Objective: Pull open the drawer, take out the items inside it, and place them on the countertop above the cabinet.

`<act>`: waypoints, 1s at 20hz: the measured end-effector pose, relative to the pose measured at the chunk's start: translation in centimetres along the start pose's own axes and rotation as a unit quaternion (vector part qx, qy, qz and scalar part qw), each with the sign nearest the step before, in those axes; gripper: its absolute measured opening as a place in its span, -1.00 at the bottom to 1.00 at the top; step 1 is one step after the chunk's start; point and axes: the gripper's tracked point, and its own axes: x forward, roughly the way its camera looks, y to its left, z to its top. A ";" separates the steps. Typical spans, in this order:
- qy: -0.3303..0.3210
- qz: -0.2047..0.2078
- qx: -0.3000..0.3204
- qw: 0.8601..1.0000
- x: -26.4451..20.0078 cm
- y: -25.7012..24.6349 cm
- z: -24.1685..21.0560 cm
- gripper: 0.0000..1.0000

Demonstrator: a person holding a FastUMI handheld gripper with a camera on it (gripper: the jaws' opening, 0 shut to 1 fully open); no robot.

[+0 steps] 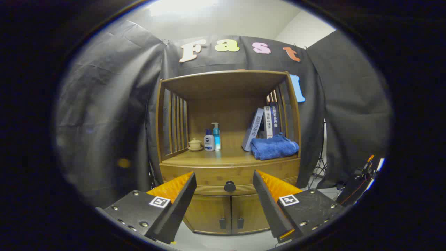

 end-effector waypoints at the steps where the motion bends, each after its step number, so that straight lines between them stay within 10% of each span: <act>1: 0.005 0.000 0.003 1.000 0.1 0.0 -0.3 0.95; 20: 0.027 -0.028 -0.031 0.999 7.8 -0.7 -4.1 0.94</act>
